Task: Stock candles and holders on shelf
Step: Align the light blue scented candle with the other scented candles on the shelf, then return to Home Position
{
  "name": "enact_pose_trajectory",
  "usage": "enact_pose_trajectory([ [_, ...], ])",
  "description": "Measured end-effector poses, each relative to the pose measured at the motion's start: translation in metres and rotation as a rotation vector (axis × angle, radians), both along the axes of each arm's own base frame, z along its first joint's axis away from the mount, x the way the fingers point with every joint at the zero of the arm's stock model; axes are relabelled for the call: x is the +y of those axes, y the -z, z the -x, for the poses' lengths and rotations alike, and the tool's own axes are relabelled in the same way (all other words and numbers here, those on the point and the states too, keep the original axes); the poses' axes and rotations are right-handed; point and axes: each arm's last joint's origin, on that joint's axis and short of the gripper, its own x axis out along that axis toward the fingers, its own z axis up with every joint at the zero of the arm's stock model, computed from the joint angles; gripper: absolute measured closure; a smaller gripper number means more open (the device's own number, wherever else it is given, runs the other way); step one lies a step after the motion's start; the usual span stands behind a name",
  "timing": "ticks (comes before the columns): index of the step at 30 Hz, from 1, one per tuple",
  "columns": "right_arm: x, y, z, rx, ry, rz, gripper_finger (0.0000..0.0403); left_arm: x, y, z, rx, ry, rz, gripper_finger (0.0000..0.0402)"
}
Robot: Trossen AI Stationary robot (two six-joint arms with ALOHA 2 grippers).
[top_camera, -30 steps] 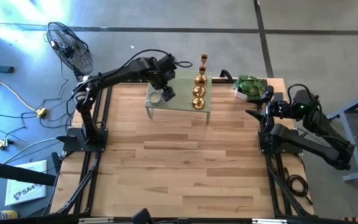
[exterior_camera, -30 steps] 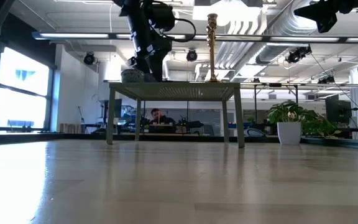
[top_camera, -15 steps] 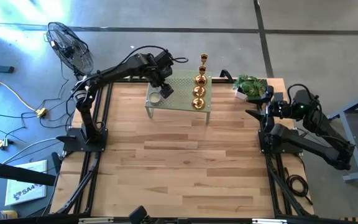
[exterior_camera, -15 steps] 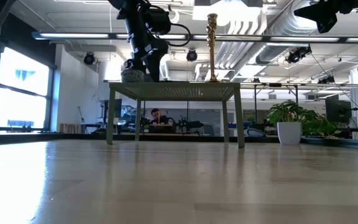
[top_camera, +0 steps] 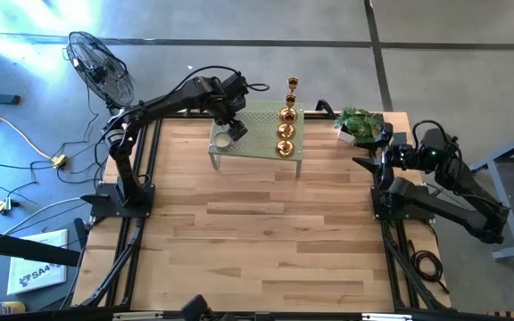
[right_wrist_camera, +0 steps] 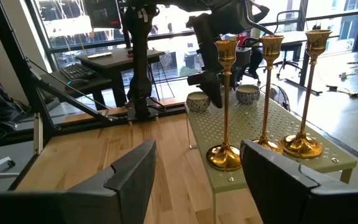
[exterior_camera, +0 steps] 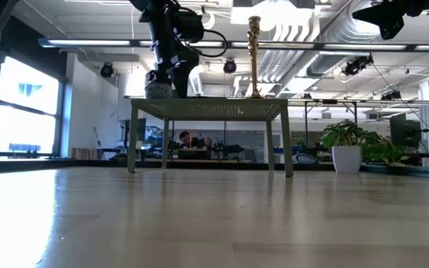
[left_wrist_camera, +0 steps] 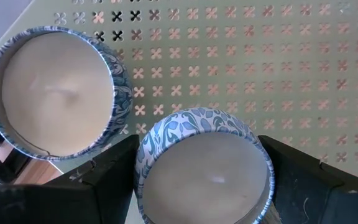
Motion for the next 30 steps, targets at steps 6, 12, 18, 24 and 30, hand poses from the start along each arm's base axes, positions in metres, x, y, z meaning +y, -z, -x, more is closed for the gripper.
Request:
enact_pose_trajectory([
  [6, 0.000, 0.000, 0.000, 0.000, 0.000, 0.000, 0.0176, 0.000, 0.001, 0.002, 0.033, -0.022, -0.020, 0.0087],
  [12, 0.000, 0.000, 0.000, 0.000, 0.000, 0.004, 0.0176, 0.000, 0.000, 0.003, 0.044, -0.033, -0.033, 0.0014],
  [18, 0.000, 0.000, 0.000, 0.001, 0.000, 0.006, 0.0176, 0.000, 0.000, 0.003, 0.044, -0.031, -0.033, 0.0005],
  [24, 0.000, 0.000, 0.000, 0.001, -0.001, 0.007, 0.0176, 0.000, 0.000, 0.003, 0.044, -0.029, -0.033, 0.0004],
  [30, 0.000, 0.000, 0.000, 0.001, 0.000, 0.007, 0.0176, 0.000, -0.012, 0.004, 0.032, -0.030, -0.044, 0.0003],
])
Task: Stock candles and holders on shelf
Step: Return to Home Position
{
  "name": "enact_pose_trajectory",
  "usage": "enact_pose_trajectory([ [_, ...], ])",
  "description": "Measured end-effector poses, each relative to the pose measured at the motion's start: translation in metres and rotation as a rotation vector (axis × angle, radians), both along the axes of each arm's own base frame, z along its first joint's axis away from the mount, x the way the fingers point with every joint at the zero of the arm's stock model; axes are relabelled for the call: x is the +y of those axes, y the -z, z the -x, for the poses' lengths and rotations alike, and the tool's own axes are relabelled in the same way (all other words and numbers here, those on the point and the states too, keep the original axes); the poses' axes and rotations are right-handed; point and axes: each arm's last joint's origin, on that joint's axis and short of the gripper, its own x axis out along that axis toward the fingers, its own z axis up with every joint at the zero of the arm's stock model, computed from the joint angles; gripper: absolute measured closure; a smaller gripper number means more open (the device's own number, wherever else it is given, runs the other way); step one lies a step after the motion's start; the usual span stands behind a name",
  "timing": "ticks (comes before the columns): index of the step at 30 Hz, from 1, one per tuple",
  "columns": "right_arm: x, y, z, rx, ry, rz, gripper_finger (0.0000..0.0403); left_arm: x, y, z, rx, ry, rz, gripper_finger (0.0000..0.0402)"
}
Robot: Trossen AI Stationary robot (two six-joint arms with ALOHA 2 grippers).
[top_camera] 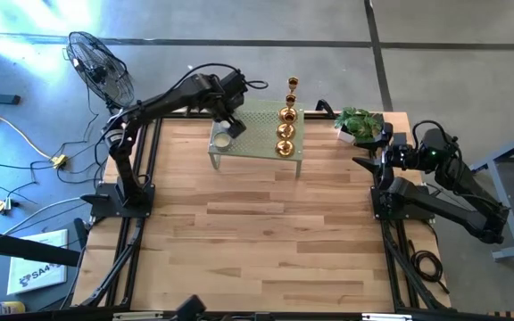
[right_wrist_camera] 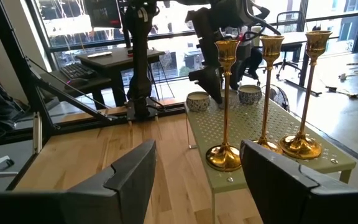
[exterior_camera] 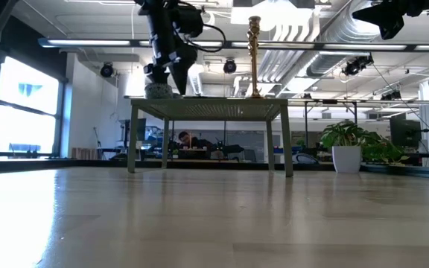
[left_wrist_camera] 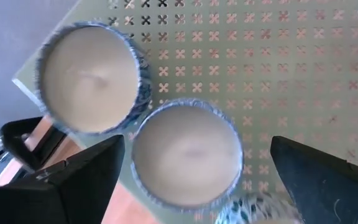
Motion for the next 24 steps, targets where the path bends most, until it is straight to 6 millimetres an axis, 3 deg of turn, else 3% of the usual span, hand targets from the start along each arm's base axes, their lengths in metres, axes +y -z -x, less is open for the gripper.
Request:
enact_pose_trajectory([
  [7, 0.000, 0.000, 0.000, 0.000, 0.000, 0.000, 0.0176, -0.005, -0.022, 0.010, 0.056, -0.013, -0.011, 0.0003],
  [14, 0.000, -0.001, 0.000, -0.013, 0.000, 0.005, 0.0176, -0.016, -0.057, 0.022, 0.055, 0.003, 0.005, 0.0002],
  [19, 0.000, -0.008, 0.000, -0.070, -0.001, 0.035, 0.0176, -0.032, -0.089, 0.029, 0.004, 0.034, -0.012, 0.0002],
  [24, 0.000, -0.015, 0.000, -0.133, -0.008, 0.070, 0.0176, -0.056, -0.114, 0.024, -0.087, 0.099, -0.078, 0.0002],
])
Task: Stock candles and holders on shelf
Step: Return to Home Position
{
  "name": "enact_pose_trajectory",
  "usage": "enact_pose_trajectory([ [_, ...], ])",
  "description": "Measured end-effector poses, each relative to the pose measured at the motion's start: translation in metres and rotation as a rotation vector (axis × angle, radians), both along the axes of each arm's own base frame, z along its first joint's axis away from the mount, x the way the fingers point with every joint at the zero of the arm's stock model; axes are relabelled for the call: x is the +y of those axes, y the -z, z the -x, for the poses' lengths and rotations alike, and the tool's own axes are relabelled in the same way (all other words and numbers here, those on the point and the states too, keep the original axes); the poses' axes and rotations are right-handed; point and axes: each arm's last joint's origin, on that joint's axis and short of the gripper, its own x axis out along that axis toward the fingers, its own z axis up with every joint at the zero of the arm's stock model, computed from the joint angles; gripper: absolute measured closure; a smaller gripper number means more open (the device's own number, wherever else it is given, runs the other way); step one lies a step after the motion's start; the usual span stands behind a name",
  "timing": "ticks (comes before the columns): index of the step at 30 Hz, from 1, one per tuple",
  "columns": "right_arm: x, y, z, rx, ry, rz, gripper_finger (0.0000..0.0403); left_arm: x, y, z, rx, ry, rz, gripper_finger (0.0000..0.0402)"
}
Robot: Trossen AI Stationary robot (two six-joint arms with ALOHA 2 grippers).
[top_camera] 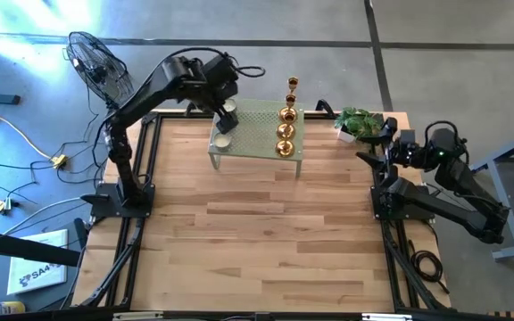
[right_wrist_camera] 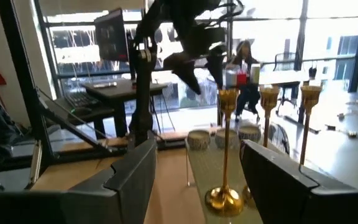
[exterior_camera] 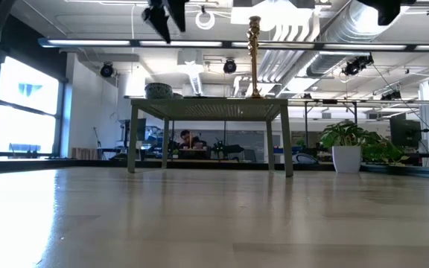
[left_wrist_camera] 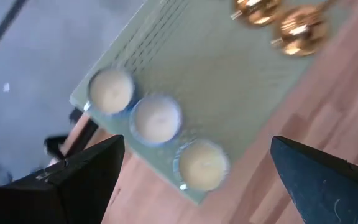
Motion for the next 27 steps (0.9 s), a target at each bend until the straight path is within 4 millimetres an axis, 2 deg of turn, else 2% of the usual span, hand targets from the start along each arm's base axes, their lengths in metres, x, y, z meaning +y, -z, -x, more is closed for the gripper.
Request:
enact_pose_trajectory([
  [7, 0.005, -0.021, 0.007, -0.110, 0.000, 0.073, 0.0176, -0.043, -0.023, -0.003, -0.101, 0.051, -0.094, 0.0002],
  [14, 0.022, -0.064, 0.033, -0.234, -0.002, 0.169, 0.0176, -0.084, -0.054, 0.029, -0.197, 0.058, -0.246, 0.0002],
  [20, 0.040, -0.100, 0.062, -0.258, 0.023, 0.260, 0.0176, -0.106, -0.080, 0.084, -0.304, -0.013, -0.301, 0.0002],
  [27, 0.057, -0.121, 0.093, -0.146, 0.136, 0.263, 0.0176, -0.131, -0.105, 0.158, -0.542, 0.020, -0.240, 0.0002],
])
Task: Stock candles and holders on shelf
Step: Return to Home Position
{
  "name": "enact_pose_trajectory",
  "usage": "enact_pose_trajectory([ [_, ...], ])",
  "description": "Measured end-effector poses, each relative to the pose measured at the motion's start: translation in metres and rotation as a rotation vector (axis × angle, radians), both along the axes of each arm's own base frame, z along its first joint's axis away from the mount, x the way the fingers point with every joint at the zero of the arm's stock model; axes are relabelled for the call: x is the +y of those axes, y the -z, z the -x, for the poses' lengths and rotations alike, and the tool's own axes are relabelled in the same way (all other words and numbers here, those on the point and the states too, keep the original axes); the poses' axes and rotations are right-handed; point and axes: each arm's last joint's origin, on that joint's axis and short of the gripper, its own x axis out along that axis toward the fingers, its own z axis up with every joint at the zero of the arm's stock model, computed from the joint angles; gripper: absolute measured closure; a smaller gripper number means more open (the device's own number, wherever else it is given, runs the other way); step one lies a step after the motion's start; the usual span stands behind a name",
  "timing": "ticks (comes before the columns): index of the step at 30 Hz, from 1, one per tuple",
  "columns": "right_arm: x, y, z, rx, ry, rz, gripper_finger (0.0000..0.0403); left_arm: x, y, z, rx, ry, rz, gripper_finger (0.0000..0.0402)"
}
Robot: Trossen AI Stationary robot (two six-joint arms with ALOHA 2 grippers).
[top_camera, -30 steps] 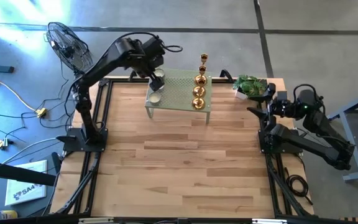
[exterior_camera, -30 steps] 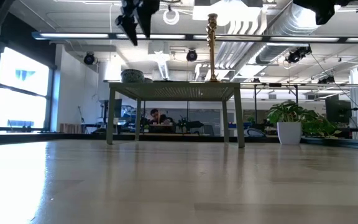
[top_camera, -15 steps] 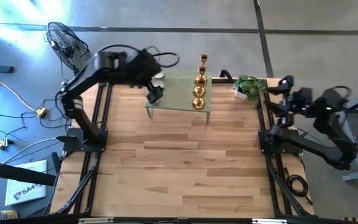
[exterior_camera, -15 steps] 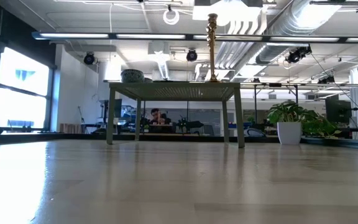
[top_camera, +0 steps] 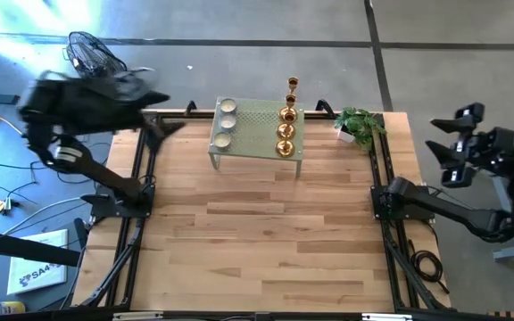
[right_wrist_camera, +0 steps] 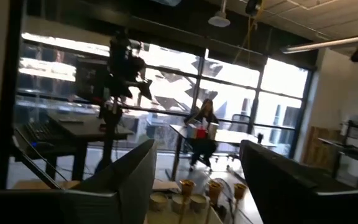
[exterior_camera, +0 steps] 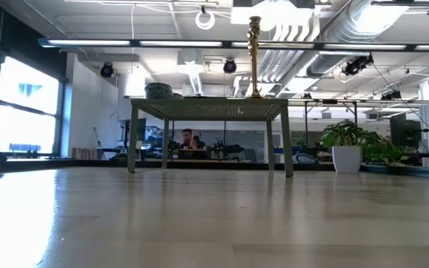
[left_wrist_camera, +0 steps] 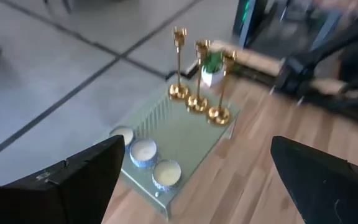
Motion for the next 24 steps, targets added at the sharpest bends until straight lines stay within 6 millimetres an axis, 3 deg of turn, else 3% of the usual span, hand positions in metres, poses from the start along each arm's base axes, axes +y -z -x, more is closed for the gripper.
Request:
enact_pose_trajectory([
  [5, 0.014, -0.006, 0.029, 0.058, 0.169, 0.005, 0.0176, -0.003, -0.009, 0.048, -0.126, 0.001, -0.016, 0.0002],
  [10, 0.031, -0.007, 0.064, 0.097, 0.353, -0.048, 0.0187, 0.000, -0.012, 0.076, -0.198, 0.014, -0.005, 0.0002],
  [18, 0.055, 0.000, 0.118, 0.097, 0.482, -0.171, 0.0231, 0.004, -0.012, 0.094, -0.201, 0.047, -0.058, 0.0002],
  [24, 0.062, 0.010, 0.143, 0.095, 0.505, -0.270, 0.0280, 0.005, -0.011, 0.098, -0.201, 0.055, -0.061, 0.0002],
])
